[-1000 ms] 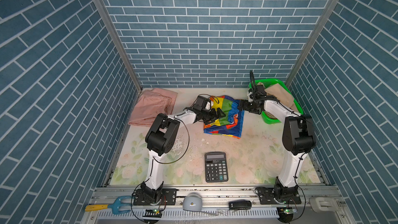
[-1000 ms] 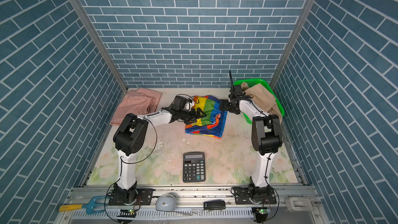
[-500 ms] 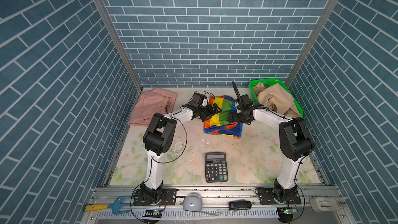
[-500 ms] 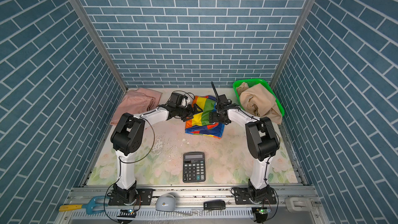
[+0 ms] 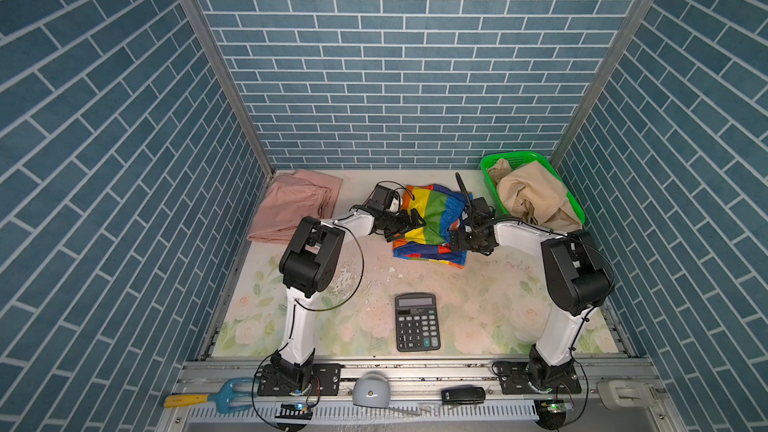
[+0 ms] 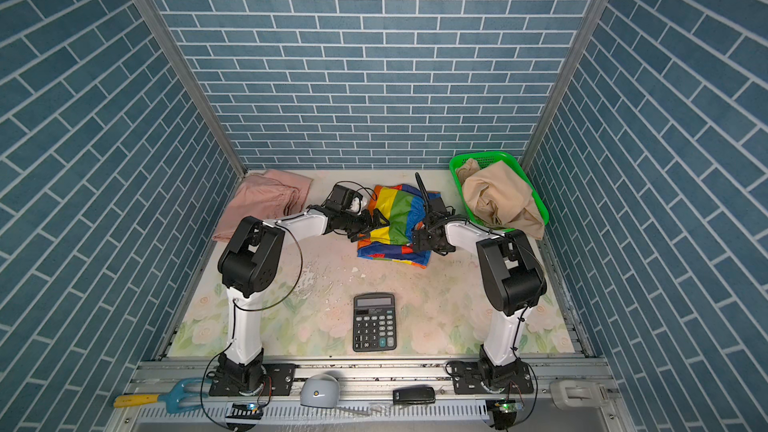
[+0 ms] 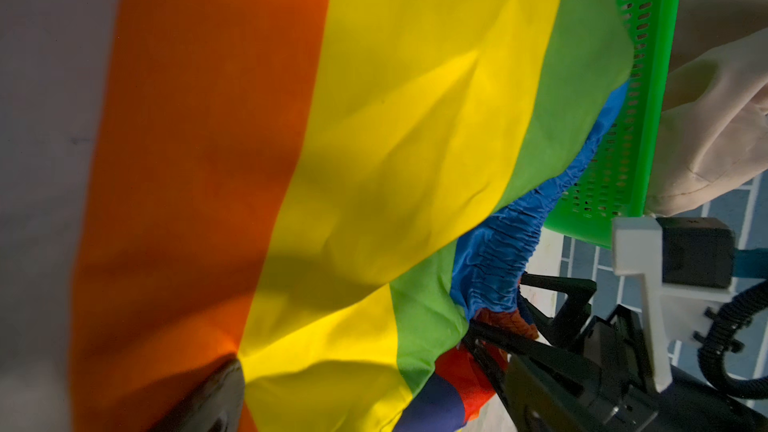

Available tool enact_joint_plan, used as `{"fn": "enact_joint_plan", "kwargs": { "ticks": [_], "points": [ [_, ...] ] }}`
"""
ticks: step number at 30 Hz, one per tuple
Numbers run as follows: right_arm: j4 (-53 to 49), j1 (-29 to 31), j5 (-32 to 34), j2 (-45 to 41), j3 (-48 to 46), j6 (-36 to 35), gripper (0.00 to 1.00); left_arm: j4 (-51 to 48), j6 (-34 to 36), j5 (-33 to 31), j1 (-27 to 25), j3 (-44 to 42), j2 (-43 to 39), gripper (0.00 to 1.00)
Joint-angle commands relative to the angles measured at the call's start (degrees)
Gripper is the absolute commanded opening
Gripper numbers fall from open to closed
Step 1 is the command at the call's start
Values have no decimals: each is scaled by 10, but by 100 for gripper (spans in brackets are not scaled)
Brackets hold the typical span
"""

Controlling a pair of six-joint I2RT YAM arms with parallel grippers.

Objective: Fold and stack the shorts

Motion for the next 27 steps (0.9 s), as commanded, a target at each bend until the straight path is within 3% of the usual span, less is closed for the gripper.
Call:
{"fn": "enact_joint_plan", "kwargs": {
  "ticks": [1,5,11,21,27],
  "points": [
    [-30,-3,-15,-25,-5,9,98,-118,112,-65,8,69,-32,100],
    [-41,-12,-27,-53,11,8,98,-230,205,-120,14,160,-12,100],
    [-48,-23,-36,-87,15,8,98,-290,258,-135,21,234,57,100],
    [-45,-43,-67,-126,-10,11,98,-297,273,-105,21,279,137,99],
    [-47,-52,-71,-129,-7,10,98,-290,262,-65,21,280,164,85]
  ]
}}
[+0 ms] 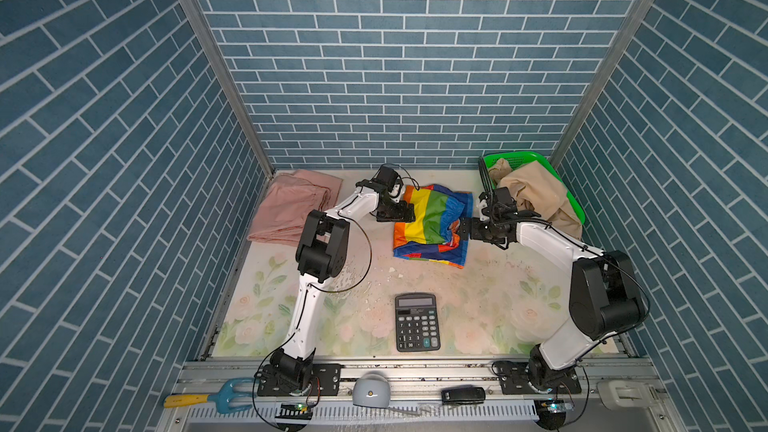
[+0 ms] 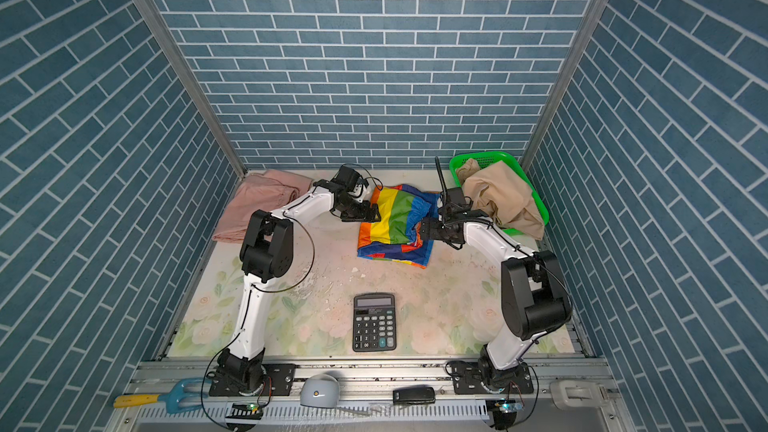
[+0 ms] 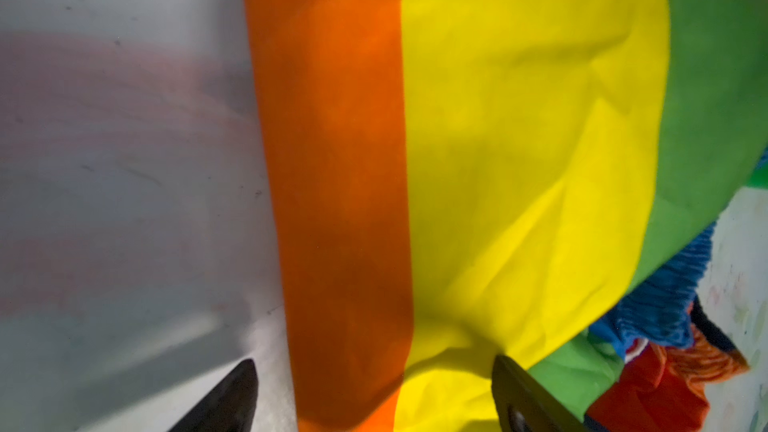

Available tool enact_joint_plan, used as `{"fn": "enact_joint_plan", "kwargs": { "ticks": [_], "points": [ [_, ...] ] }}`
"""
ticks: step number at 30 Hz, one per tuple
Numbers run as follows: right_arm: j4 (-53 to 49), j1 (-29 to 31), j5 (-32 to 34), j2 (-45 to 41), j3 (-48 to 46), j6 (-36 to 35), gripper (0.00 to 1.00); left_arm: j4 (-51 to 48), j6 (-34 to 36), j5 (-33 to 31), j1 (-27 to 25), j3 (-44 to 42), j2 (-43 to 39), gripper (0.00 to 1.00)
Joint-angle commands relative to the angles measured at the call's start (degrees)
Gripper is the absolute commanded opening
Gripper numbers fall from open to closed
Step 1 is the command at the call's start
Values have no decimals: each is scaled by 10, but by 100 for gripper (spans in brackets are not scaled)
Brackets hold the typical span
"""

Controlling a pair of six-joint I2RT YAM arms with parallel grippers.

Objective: Fold and stack the shorts

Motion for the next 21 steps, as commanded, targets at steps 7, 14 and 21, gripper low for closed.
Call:
{"fn": "enact_joint_plan", "kwargs": {
  "ticks": [7,14,21],
  "points": [
    [-15,-8,-15,-15,-3,9,98,-9,-1,47,0,-16,21,35],
    [-10,-9,-19,-17,-11,11,98,-64,41,12,3,-9,-14,0],
    [-12,-3,-32,-17,13,6,98,-243,112,-255,14,94,-48,0]
  ]
}}
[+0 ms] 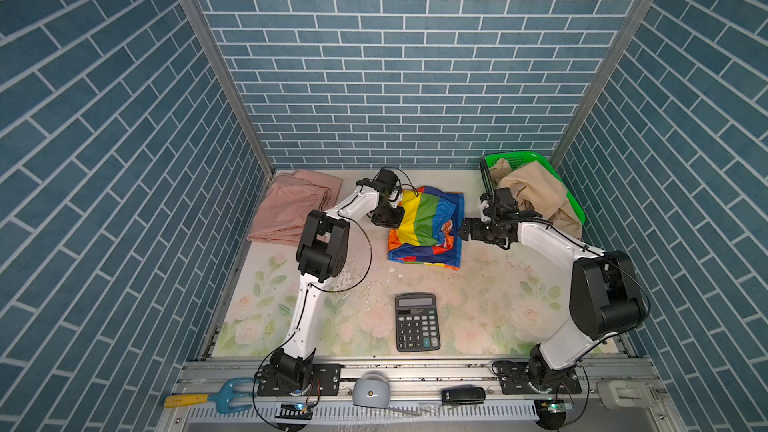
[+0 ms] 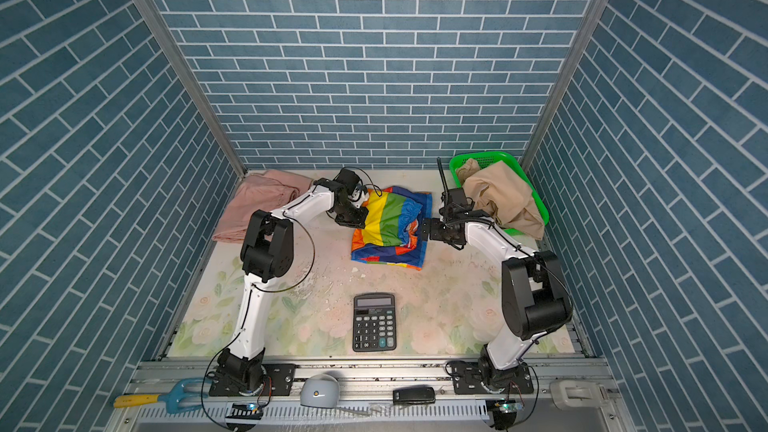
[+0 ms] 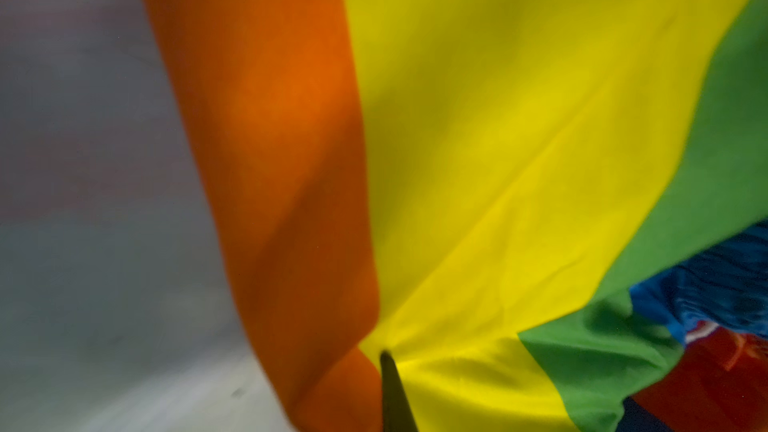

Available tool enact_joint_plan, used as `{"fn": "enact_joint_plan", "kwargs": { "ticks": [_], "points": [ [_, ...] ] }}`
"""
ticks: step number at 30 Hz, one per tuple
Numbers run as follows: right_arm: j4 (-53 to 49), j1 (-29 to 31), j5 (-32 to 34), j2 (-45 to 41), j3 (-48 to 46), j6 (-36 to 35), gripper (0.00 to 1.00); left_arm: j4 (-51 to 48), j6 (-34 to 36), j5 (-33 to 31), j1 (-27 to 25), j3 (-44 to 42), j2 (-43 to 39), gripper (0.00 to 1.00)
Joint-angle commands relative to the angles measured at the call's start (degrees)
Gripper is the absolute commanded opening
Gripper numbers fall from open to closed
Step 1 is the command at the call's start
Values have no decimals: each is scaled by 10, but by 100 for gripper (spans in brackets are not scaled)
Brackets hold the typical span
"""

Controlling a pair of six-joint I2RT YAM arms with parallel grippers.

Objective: Fold and stack the shorts
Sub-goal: 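Carry the rainbow shorts onto the pink shorts with left gripper while right withdraws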

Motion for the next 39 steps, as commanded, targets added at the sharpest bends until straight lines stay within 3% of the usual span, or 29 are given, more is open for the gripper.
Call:
{"fn": "enact_joint_plan", "kwargs": {
  "ticks": [1,6,8,14,18,27,39],
  "points": [
    [-9,7,-18,-12,23,7,98,-134,52,-211,14,74,-46,0],
    [-10,44,-26,30,80,13,98,-215,91,-441,18,159,-52,0],
    [-7,62,-30,47,102,19,98,-224,107,-483,22,177,-53,0],
    [-3,94,-42,90,162,30,98,-255,145,-530,32,225,-39,0],
    [-3,102,-46,104,177,30,98,-246,184,-596,35,216,-46,0],
    [1,105,-52,117,185,30,98,-169,234,-617,85,155,-112,0],
    [4,105,-62,145,211,33,98,-108,249,-599,103,118,-152,0]
  ]
}}
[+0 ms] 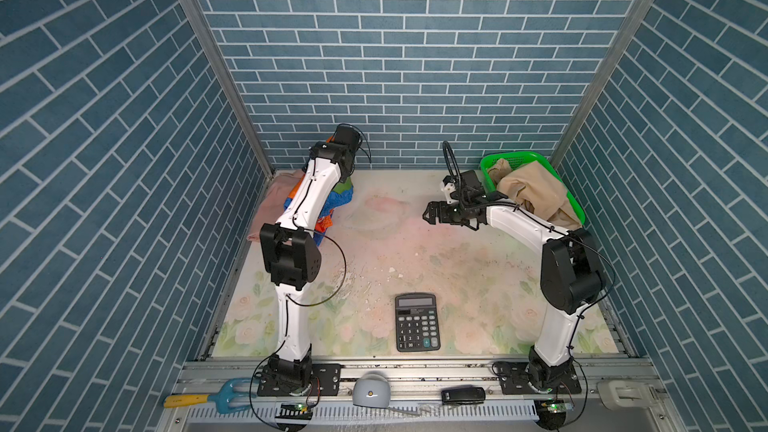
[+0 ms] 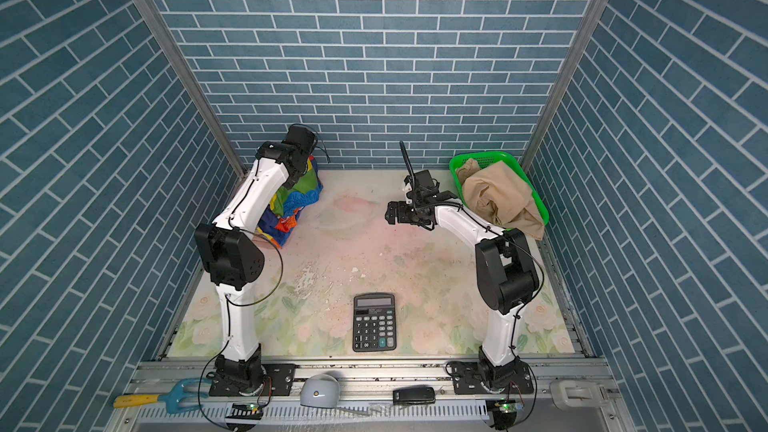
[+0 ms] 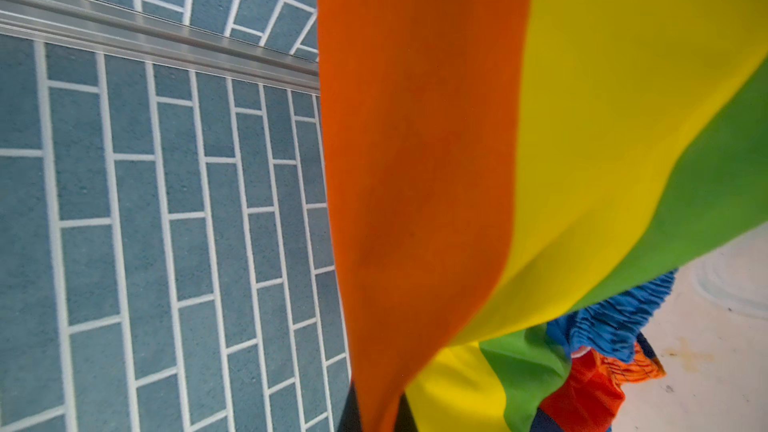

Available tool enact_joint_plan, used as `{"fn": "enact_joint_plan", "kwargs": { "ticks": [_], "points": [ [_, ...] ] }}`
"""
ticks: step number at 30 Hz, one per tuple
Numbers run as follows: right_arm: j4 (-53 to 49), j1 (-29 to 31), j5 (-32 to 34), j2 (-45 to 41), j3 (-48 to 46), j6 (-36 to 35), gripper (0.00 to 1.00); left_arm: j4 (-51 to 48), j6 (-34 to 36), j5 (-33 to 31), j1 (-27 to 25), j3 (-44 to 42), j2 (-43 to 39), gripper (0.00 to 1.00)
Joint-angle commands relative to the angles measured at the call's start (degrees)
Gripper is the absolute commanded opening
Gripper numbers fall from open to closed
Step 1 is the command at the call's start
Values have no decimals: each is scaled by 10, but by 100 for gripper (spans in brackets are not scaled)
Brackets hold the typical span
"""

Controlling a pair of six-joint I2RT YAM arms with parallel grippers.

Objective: Fold and stack the shorts
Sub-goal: 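Carry the rainbow shorts onto the pink shorts with left gripper while right withdraws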

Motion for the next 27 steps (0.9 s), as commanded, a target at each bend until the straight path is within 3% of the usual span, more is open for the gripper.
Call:
{"fn": "enact_joint_plan", "kwargs": {
  "ticks": [1,7,13,27],
  "points": [
    [-1,3,-8,10,17,14,98,34,1,-2,10,-12,-28,0],
    [-3,4,-10,21,25,13,98,32,-27,40,50,-26,-35,0],
    [-10,5,-14,32,36,14,98,93,-38,88,111,-111,-53,0],
    [-38,16,-12,37,31,25,98,179,-3,123,196,-116,26,0]
  ]
}}
